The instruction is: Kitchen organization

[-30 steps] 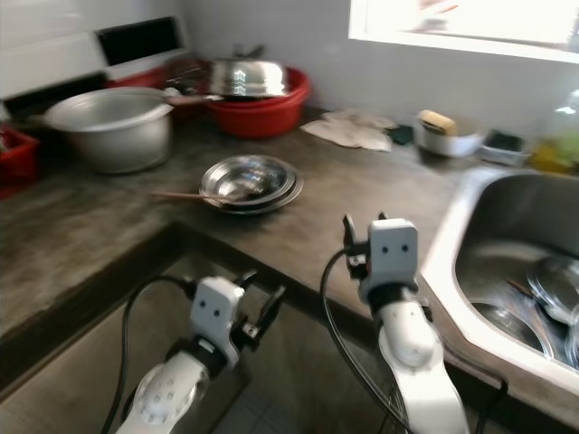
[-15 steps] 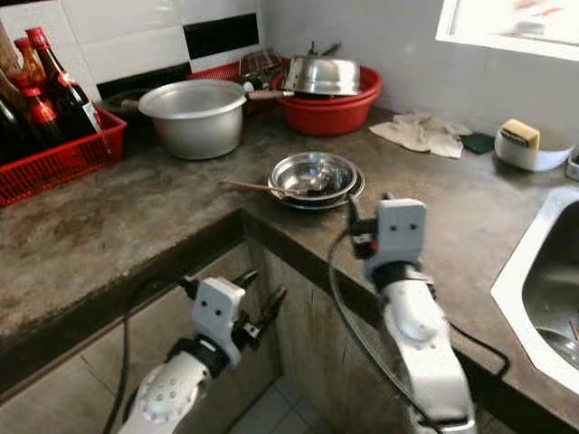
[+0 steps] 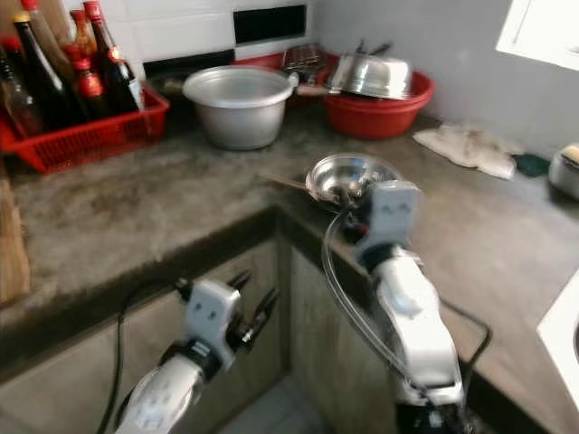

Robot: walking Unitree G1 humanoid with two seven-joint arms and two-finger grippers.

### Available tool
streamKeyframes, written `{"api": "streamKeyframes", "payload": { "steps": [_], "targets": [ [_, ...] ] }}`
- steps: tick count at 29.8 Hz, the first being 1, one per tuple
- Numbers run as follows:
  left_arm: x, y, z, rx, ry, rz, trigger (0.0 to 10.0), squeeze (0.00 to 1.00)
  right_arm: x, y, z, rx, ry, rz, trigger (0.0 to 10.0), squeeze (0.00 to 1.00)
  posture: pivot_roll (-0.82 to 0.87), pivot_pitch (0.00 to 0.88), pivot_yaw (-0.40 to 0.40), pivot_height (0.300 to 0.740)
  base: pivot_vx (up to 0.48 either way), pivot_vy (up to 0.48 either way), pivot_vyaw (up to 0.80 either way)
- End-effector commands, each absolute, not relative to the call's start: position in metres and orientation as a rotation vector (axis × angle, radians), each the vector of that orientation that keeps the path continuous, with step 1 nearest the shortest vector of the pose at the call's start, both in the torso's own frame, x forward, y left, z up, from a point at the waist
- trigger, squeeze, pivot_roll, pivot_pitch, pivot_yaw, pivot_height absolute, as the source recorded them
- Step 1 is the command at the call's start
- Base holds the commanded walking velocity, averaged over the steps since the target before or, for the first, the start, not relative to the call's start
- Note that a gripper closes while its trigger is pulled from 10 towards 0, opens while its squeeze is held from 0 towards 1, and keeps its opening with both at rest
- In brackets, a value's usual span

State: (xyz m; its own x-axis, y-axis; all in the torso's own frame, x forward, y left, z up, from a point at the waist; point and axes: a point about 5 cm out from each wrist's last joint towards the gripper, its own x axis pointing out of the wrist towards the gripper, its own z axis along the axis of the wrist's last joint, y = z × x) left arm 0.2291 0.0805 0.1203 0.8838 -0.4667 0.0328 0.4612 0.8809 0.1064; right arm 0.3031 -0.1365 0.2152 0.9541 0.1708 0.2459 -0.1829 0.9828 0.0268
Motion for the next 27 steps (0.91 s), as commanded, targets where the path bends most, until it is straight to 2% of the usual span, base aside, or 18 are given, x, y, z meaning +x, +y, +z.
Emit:
{"api": "streamKeyframes", "payload": {
  "steps": [1, 14, 15, 19, 20, 21, 27],
  "targets": [
    [0.227, 0.076, 0.120, 0.099, -0.051, -0.495, 10.0, 0.00, 0.306, -0.147, 0.214, 0.063, -0.234, 0.139, 10.0, 0.00, 0.05, 0.008, -0.039, 0.740, 0.000, 0.000, 0.00],
    [0.224, 0.074, 0.122, 0.097, -0.051, -0.525, 10.0, 0.00, 0.317, -0.157, 0.217, 0.081, -0.215, 0.075, 10.0, 0.00, 0.05, 0.028, -0.034, 0.740, 0.000, 0.000, 0.00],
    [0.223, 0.072, 0.123, 0.090, -0.054, -0.543, 10.0, 0.00, 0.320, -0.158, 0.214, 0.094, -0.190, 0.072, 10.0, 1.00, 0.05, 0.030, -0.036, 0.740, 0.000, 0.000, 0.00],
    [0.220, 0.067, 0.125, 0.069, -0.063, -0.576, 10.0, 0.00, 0.326, -0.157, 0.203, 0.145, -0.121, 0.070, 10.0, 1.00, 0.05, 0.033, -0.036, 0.740, 0.000, 0.000, 0.00],
    [0.219, 0.067, 0.125, 0.067, -0.063, -0.577, 10.0, 0.00, 0.327, -0.157, 0.202, 0.172, -0.112, 0.069, 10.0, 0.59, 0.05, 0.033, -0.035, 0.740, 0.000, 0.000, 0.00],
    [0.219, 0.067, 0.125, 0.068, -0.063, -0.577, 10.0, 0.00, 0.328, -0.156, 0.201, 0.203, -0.109, 0.067, 10.0, 0.00, 0.05, 0.033, -0.035, 0.740, 0.000, 0.000, 0.00],
    [0.219, 0.067, 0.126, 0.063, -0.063, -0.571, 10.0, 0.00, 0.335, -0.153, 0.202, 0.265, -0.103, 0.074, 10.0, 0.00, 0.06, 0.037, -0.041, 0.740, 0.000, 0.000, 0.00]
  ]
}}
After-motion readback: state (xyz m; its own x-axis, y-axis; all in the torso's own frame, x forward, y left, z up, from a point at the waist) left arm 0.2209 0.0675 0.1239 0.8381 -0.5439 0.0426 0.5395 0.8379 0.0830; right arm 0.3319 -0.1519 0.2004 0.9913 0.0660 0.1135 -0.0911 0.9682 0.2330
